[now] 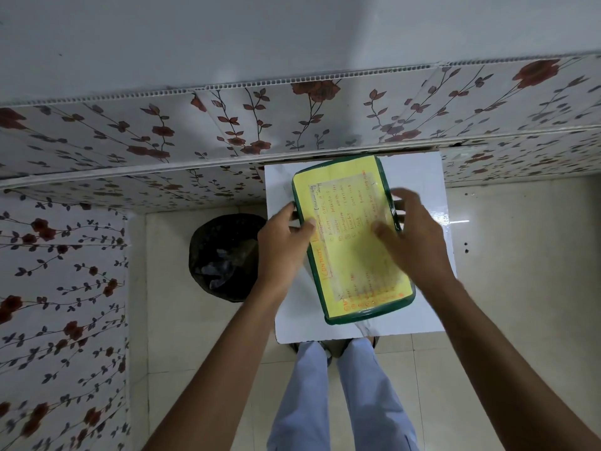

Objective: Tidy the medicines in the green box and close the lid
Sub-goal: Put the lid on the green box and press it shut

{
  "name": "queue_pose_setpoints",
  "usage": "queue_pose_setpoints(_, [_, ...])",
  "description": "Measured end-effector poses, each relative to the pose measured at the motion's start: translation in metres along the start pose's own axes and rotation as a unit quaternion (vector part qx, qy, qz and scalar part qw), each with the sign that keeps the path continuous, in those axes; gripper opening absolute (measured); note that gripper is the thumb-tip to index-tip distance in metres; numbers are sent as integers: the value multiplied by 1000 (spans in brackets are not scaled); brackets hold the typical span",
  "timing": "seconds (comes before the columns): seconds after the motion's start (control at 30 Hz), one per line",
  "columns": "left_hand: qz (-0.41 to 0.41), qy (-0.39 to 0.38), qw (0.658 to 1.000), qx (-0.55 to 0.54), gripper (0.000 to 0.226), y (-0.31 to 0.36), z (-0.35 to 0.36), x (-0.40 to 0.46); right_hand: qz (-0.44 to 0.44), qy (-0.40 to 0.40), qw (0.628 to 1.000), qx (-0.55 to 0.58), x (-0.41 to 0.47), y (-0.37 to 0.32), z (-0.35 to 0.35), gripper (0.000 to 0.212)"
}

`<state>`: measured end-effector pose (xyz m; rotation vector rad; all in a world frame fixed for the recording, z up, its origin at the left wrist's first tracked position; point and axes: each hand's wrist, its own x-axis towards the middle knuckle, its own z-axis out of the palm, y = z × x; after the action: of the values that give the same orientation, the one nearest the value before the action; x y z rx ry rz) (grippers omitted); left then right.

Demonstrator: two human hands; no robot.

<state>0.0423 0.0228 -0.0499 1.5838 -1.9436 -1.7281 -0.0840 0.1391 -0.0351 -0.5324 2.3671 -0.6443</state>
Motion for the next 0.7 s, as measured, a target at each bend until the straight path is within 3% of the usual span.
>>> queue_pose_setpoints(0.07, [-8, 15, 1000, -19, 21, 8, -4, 20, 46, 5, 997, 61, 21, -10, -7, 42])
queue_pose_setpoints(0.2, [-55, 32, 997, -48, 13, 25, -9, 56, 63, -24, 995, 67, 69, -32, -13, 26])
queue_pose_setpoints(0.33, [-106, 28, 990, -88, 11, 29, -11, 67, 112, -77, 978, 158, 92, -38, -16, 21])
queue_pose_setpoints(0.7, [-113, 60, 989, -78, 22, 26, -4, 76, 112, -87, 985, 102, 107, -38, -9, 22])
